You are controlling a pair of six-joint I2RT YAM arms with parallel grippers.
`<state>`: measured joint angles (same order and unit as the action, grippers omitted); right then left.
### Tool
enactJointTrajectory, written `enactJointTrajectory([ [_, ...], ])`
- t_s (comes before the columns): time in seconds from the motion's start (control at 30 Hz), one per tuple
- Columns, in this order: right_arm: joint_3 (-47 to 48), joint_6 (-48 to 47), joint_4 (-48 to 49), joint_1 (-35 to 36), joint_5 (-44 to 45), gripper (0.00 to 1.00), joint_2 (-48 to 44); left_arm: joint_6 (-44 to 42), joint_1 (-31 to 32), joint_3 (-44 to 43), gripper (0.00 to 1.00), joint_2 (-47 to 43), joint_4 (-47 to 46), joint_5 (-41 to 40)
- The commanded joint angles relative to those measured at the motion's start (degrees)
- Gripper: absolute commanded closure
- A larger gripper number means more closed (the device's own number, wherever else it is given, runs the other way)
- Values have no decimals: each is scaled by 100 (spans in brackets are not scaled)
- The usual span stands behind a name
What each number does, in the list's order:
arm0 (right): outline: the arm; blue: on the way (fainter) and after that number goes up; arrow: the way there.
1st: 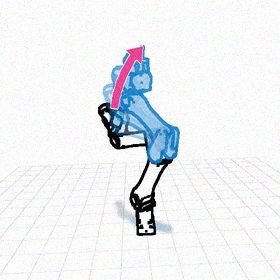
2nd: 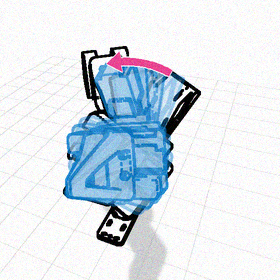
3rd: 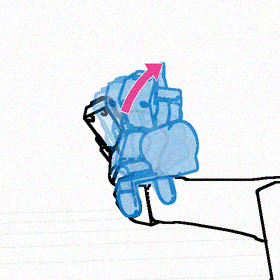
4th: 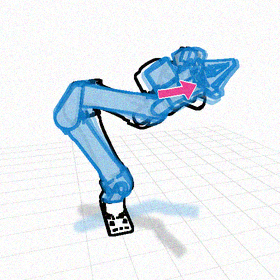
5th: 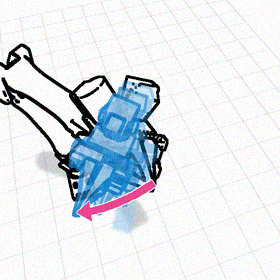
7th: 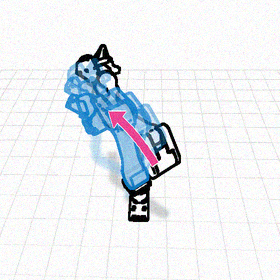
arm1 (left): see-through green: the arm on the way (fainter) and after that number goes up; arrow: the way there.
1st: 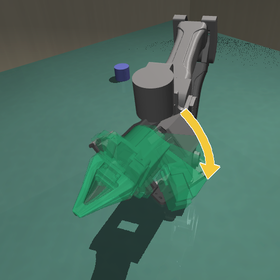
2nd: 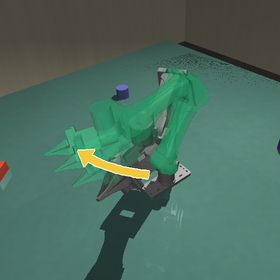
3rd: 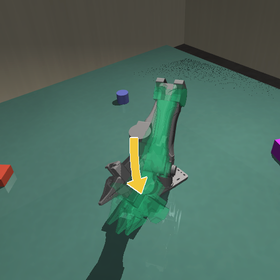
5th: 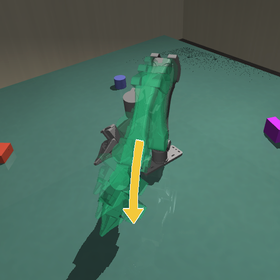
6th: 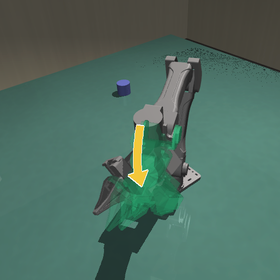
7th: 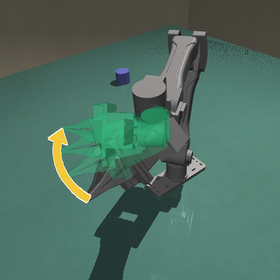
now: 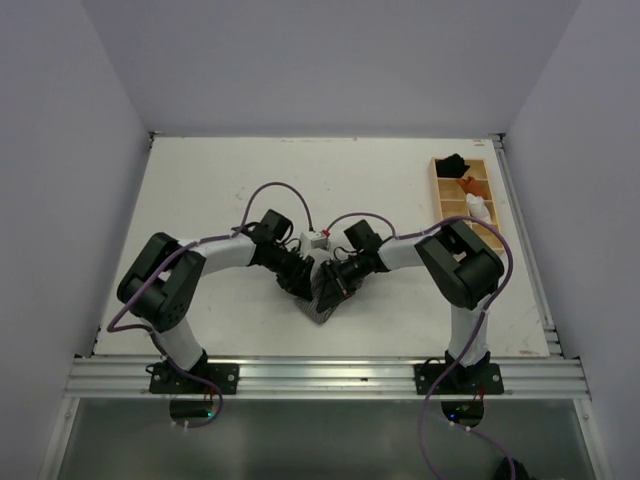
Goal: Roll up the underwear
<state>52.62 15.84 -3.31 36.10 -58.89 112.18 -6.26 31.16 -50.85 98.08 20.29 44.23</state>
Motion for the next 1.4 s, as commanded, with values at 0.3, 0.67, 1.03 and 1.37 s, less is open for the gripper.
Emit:
enactJointTrajectory([
  [0.3, -646, 410, -118, 38, 2205, 63, -1048, 2, 119, -390, 100, 650, 150, -204],
  [0.67, -1246, 808, -211, 64, 3986, 52, -2937, 99, 373, -610, 100, 1011, 176, -345],
  [1.03, -938, 368, -1436, 1742, 7233, 36, -4266, 143, 514, -1049, 100, 1353, 563, -538],
  [1.37, -69, -396, -1848, 2973, 8113, 34, -3028, 222, 558, -1269, 100, 1530, 862, -678],
])
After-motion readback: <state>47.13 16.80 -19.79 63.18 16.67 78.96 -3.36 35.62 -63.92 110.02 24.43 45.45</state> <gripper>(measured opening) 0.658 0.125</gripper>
